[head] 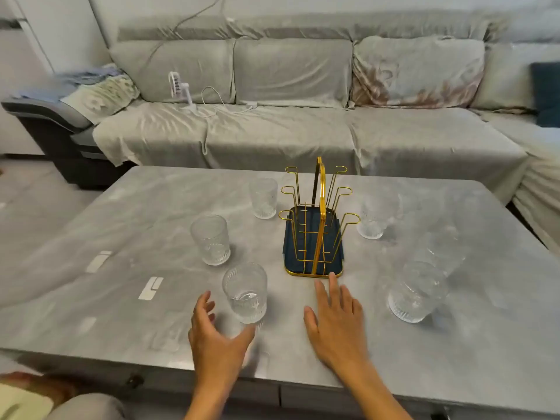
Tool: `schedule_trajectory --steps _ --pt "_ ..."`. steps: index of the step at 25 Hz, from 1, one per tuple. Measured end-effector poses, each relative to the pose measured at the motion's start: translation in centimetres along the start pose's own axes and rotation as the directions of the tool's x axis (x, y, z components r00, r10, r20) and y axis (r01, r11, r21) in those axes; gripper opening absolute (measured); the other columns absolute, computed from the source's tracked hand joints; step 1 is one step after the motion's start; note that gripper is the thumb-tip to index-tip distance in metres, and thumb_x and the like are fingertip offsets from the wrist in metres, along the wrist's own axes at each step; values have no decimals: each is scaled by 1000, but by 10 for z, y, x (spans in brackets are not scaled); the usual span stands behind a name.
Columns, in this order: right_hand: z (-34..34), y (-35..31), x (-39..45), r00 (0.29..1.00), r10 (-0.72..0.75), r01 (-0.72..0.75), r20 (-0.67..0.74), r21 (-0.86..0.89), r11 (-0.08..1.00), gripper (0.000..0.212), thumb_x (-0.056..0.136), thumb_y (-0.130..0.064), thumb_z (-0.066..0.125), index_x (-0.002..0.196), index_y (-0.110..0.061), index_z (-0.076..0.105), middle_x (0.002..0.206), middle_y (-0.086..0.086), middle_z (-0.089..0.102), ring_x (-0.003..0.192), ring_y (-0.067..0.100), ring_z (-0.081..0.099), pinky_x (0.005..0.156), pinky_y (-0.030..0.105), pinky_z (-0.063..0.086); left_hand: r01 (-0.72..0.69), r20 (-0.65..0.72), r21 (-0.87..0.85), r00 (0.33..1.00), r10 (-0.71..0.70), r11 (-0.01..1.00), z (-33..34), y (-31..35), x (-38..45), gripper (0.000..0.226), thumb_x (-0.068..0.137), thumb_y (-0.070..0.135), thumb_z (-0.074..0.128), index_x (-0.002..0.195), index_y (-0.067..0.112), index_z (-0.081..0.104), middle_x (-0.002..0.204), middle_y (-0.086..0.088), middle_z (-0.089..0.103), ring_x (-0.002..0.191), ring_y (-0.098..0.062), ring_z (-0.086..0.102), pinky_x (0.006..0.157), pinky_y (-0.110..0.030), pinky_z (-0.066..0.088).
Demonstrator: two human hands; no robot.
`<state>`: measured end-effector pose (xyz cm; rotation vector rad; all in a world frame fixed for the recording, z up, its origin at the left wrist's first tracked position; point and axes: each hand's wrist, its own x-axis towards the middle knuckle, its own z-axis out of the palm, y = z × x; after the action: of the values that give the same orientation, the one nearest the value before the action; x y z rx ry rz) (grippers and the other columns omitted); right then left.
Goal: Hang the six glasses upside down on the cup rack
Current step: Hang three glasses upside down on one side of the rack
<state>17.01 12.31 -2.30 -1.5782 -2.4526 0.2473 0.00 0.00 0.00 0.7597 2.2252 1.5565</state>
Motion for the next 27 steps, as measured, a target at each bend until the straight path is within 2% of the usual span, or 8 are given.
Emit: schedule_trajectory --steps 5,8,12,14,17,20,23,27 --pt "0 1 10 1000 3 -5 -28 -78 997 66 89 -60 14 148 -31 10 159 5 16 139 28 22 105 45 24 -34 280 -31 959 42 999 9 2 29 80 62 25 91 127 36 45 123 11 58 112 -19 56 83 -26 46" --pt "4 2 12 1000 20 -20 2 -99 995 66 87 -62 10 147 -34 10 159 3 14 140 27 19 106 44 21 -91 236 -91 966 110 992 7 3 37 72 54 27 94 111 39 51 115 6 62 105 -19 61 78 -26 50" --pt "4 0 13 999 35 -36 -11 -94 995 67 87 -63 12 147 -33 20 157 3 22 138 28 25 104 46 26 -188 109 -226 970 216 956 -9 56 71 70 53 29 93 113 36 57 115 3 57 96 2 60 68 -14 53" --pt "4 1 12 999 31 -32 -11 -99 995 67 87 -63 12 147 -33 19 157 3 21 138 27 24 104 45 25 -283 77 -261 947 312 923 -17 97 90 73 49 40 92 111 38 55 111 4 59 90 -1 62 64 -13 52" --pt "4 0 12 999 38 -38 2 -98 994 68 86 -64 9 148 -35 13 159 1 15 140 25 19 105 43 22 -411 104 -159 897 429 898 -19 152 113 74 48 54 89 111 40 53 108 12 64 88 -3 64 62 -12 51" --pt "3 -1 11 999 42 -39 31 -100 994 70 84 -67 5 148 -37 6 160 -2 6 142 22 12 108 42 18 -486 220 -24 850 479 874 -6 179 126 75 53 49 90 119 35 58 112 6 67 93 -10 65 74 -27 58" --pt "4 1 12 998 48 -44 44 -79 996 70 84 -67 4 148 -38 1 161 -3 0 143 21 6 110 43 14 -544 318 125 814 486 829 15 180 130 80 57 43 89 129 25 57 122 -1 66 105 -17 62 89 -37 55" --pt "3 0 14 996 56 -51 64 -82 995 70 84 -68 6 147 -38 -2 160 -4 -4 144 21 3 111 43 12 -591 394 226 783 482 774 40 168 128 83 59 44 87 133 24 54 125 -5 64 109 -22 56 89 -37 51"
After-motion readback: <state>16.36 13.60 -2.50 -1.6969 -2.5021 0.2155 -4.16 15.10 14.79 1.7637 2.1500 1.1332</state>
